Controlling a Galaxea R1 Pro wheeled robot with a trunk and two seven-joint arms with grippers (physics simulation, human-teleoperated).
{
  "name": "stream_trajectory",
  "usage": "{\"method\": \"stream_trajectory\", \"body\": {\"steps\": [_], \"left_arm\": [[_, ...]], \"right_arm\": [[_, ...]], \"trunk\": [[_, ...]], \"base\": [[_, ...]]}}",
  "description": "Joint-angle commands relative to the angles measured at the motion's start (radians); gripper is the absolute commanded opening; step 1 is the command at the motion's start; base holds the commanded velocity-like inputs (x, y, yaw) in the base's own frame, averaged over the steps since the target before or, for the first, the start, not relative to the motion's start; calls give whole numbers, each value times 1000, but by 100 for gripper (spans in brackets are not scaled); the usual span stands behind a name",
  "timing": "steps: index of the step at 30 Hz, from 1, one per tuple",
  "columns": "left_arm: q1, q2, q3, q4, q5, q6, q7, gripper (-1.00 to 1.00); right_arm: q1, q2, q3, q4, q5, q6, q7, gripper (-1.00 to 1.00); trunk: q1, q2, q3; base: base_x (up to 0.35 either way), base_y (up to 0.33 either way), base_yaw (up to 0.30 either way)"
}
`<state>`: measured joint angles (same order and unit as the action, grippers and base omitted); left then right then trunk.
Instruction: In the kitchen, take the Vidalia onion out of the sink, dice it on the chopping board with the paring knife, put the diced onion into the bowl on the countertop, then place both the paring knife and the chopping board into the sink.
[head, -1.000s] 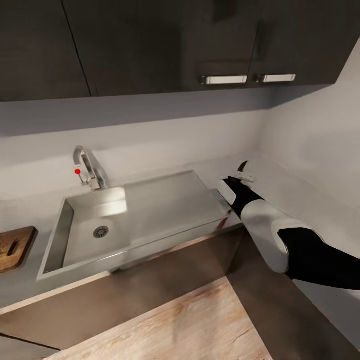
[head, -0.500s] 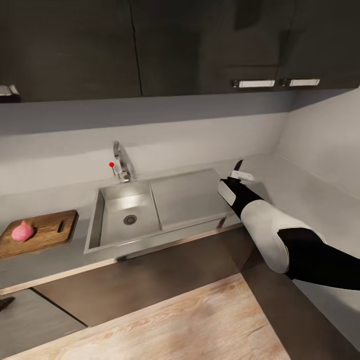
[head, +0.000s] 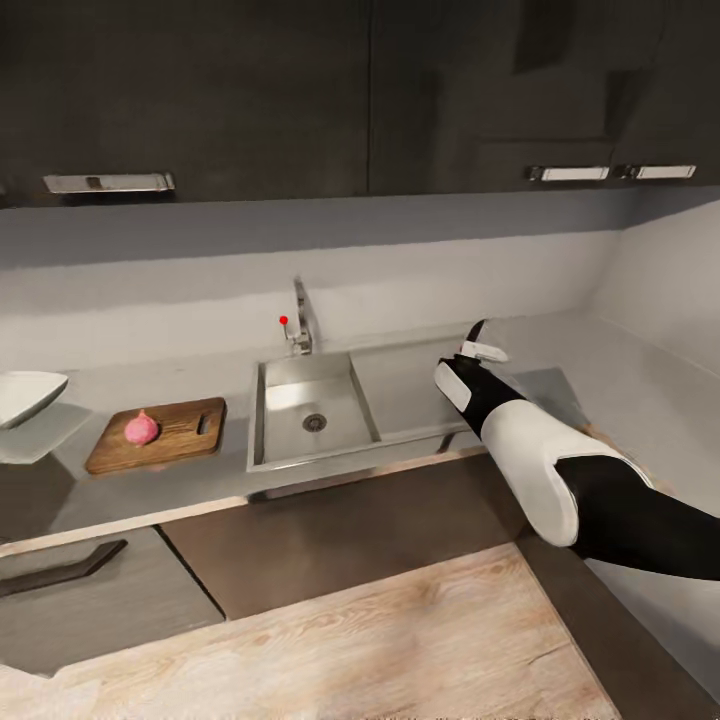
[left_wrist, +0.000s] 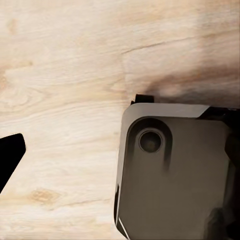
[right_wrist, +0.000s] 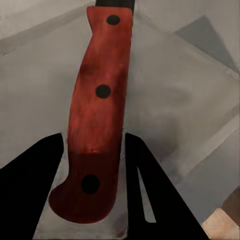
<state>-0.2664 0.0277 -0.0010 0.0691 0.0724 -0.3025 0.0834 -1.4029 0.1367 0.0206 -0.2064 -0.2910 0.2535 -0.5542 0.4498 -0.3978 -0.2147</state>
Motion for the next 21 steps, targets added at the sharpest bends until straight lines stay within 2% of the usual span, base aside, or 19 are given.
{"method": "stream_trajectory", "body": {"steps": [1,21], "left_arm": [[-2,0,-1,4,7,-7,-1,100],[-2,-2,-1,4,7,-7,-2,100]], "right_arm": [[-1,0,2,-1,-2,7,-4,-100],[-1,12,2,-1,-1,7,-3,-100]], "trunk": [[0,-2,-1],[0,-2,20]], "base": [[-267,197,136],[-296,152,144]]}}
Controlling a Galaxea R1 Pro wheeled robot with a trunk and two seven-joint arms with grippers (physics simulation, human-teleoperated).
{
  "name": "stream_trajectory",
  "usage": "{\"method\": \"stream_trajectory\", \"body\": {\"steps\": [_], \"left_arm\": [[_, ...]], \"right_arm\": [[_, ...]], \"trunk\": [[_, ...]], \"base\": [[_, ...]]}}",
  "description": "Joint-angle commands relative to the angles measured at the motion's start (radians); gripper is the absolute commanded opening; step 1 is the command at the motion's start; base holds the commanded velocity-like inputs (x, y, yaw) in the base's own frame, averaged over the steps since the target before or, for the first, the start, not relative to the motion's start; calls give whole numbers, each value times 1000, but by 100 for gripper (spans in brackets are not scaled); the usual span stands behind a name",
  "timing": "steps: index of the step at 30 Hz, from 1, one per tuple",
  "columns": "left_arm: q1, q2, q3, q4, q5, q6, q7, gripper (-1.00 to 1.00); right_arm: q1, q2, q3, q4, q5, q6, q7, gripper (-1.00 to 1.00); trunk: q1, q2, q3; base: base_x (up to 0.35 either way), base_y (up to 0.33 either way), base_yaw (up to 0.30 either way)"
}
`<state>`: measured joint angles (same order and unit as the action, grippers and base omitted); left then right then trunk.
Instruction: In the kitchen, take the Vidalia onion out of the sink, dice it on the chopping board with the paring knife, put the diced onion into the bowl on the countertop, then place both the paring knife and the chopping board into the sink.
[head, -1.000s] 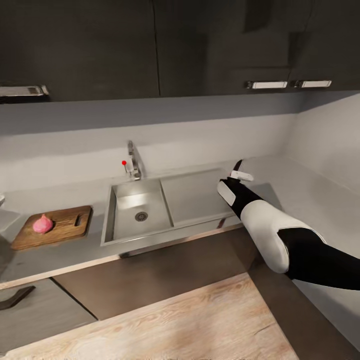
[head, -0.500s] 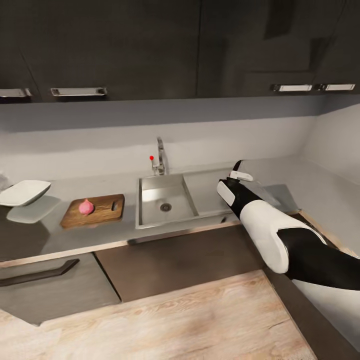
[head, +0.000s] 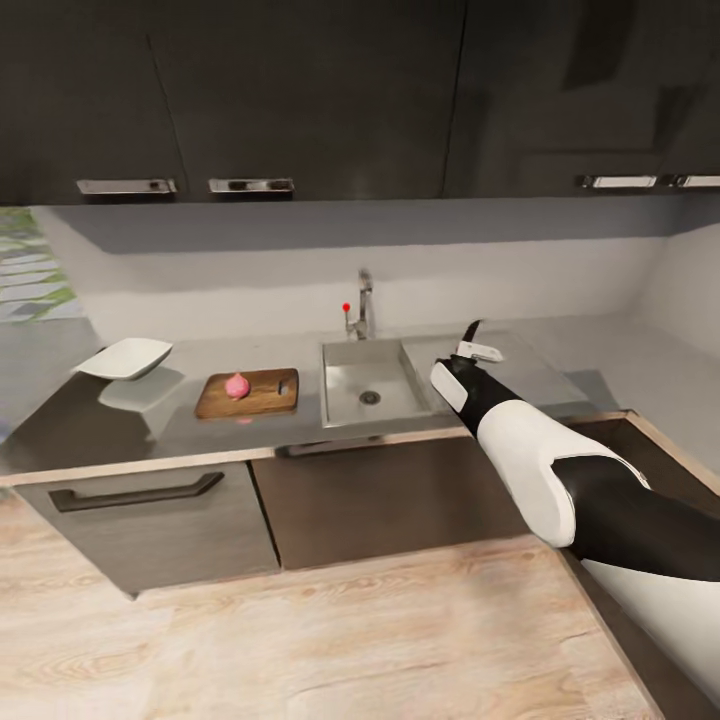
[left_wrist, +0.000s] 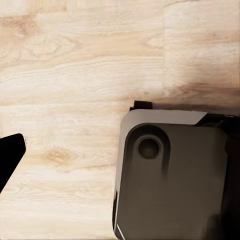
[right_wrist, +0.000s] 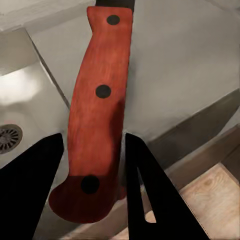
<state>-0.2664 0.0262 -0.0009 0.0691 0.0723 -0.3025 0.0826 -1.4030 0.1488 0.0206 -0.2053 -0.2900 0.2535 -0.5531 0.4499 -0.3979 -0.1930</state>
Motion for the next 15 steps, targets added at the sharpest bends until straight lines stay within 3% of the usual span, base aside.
{"method": "stream_trajectory", "body": {"steps": [1,15], "left_arm": [[-2,0,-1,4,7,-8,-1,100],[-2,0,-1,4,6,-7,-1,100]], "right_arm": [[-1,0,2,-2,-3,7,-4,-100],[-1,-2,2,-2,-2,7,18,-100]], "trunk": [[0,-2,-1],[0,-2,14]], "base": [[-305,140,148],[-304,172,149]]}}
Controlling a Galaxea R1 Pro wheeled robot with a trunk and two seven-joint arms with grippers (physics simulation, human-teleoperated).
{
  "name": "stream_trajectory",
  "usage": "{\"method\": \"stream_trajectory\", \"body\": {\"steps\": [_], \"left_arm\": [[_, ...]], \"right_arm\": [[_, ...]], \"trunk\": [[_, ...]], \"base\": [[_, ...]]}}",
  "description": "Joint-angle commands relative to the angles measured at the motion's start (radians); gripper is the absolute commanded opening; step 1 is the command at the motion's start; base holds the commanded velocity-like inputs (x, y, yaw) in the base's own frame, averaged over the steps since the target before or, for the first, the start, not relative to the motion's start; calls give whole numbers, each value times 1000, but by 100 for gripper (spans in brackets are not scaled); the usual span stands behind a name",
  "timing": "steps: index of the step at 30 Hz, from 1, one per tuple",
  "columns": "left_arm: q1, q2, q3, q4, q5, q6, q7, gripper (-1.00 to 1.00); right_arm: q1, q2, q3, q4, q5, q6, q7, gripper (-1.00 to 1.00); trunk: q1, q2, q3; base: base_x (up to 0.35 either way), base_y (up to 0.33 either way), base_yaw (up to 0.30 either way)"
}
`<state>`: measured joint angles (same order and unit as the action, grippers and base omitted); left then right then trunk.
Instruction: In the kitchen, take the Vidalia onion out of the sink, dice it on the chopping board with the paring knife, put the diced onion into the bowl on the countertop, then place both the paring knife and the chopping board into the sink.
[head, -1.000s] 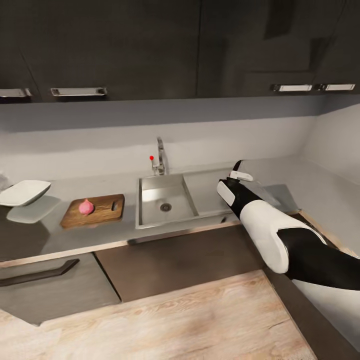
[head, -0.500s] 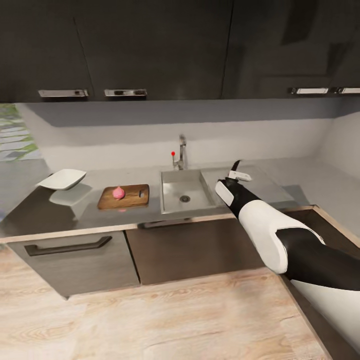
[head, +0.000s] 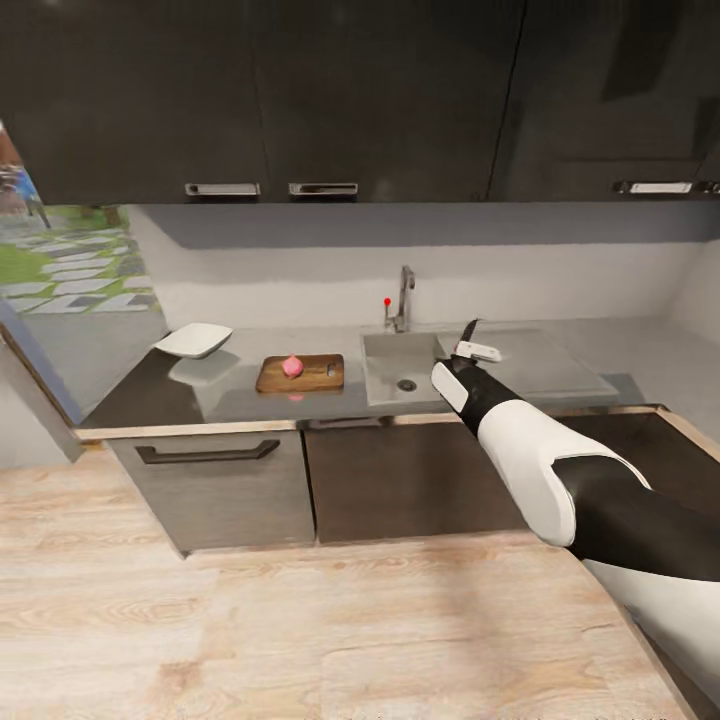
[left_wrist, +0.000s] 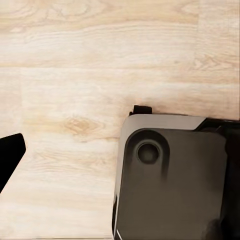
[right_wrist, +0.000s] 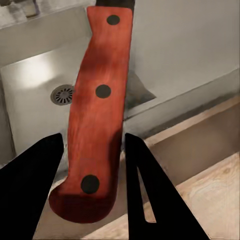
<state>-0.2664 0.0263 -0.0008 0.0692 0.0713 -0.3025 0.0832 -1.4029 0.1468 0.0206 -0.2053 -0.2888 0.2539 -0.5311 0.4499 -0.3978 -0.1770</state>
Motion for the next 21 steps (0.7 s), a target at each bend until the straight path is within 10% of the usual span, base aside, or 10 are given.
{"method": "stream_trajectory", "body": {"steps": [1,21], "left_arm": [[-2,0,-1,4,7,-7,-1,100],[-2,0,-1,4,7,-9,-2,100]], "right_arm": [[-1,-1,2,-2,-3,7,-2,-100],[-1,-1,2,-2,-3,7,0,-100]], "trunk": [[0,-2,-1],[0,-2,20]], "base": [[-242,217,149],[-31,78,149]]}}
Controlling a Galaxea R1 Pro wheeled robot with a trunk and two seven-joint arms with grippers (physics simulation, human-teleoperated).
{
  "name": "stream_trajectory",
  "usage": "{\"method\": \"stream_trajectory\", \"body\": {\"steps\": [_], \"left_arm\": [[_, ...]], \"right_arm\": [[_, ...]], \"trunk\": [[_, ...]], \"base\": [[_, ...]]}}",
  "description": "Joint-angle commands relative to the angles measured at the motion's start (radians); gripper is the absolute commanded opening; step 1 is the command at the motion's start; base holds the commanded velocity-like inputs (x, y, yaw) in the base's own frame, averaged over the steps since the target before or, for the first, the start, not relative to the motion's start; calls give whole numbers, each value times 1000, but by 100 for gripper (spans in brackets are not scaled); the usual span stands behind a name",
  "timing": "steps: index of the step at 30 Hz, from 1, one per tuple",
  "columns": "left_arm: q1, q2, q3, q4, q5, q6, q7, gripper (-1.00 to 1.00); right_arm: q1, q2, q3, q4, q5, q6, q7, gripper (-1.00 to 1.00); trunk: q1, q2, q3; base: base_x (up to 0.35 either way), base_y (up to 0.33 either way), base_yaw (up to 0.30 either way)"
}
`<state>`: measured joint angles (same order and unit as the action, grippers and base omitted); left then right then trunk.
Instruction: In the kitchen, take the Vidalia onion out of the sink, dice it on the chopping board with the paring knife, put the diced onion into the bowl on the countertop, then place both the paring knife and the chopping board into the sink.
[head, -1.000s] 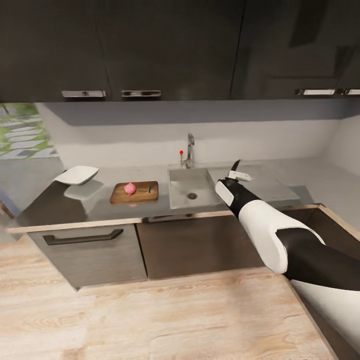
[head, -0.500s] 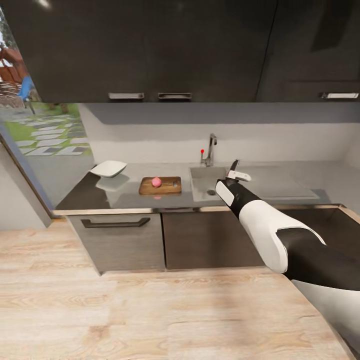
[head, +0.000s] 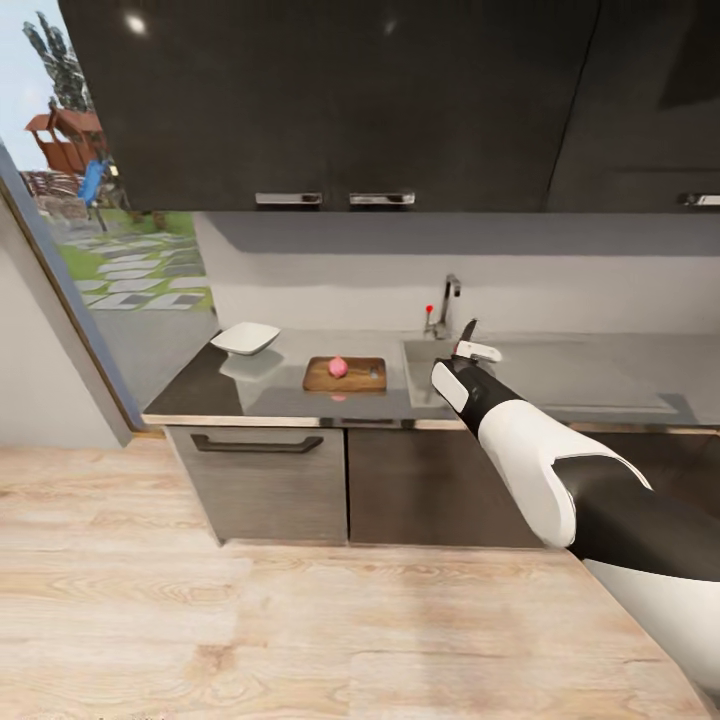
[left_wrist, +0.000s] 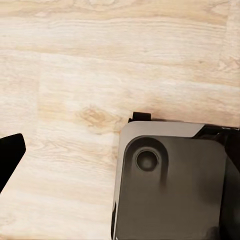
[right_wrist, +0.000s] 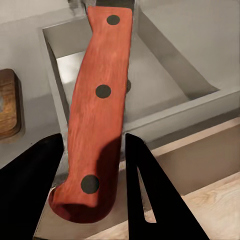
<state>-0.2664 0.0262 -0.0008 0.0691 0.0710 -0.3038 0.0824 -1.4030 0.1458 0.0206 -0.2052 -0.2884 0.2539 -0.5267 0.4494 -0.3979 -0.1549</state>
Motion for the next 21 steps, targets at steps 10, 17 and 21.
{"method": "stream_trajectory", "body": {"steps": [10,17,21], "left_arm": [[-2,0,-1,5,7,-7,-1,100],[-2,2,-1,5,7,-7,0,100],[-2,3,-1,5,7,-7,0,100]], "right_arm": [[-1,0,2,-2,-3,7,-4,-100],[-1,-5,2,-2,-3,7,-4,-100],[-1,-5,2,-2,-3,7,-4,-100]], "trunk": [[1,-2,8],[1,-2,14],[1,-2,18]], "base": [[0,113,138],[0,82,125],[0,7,121]]}}
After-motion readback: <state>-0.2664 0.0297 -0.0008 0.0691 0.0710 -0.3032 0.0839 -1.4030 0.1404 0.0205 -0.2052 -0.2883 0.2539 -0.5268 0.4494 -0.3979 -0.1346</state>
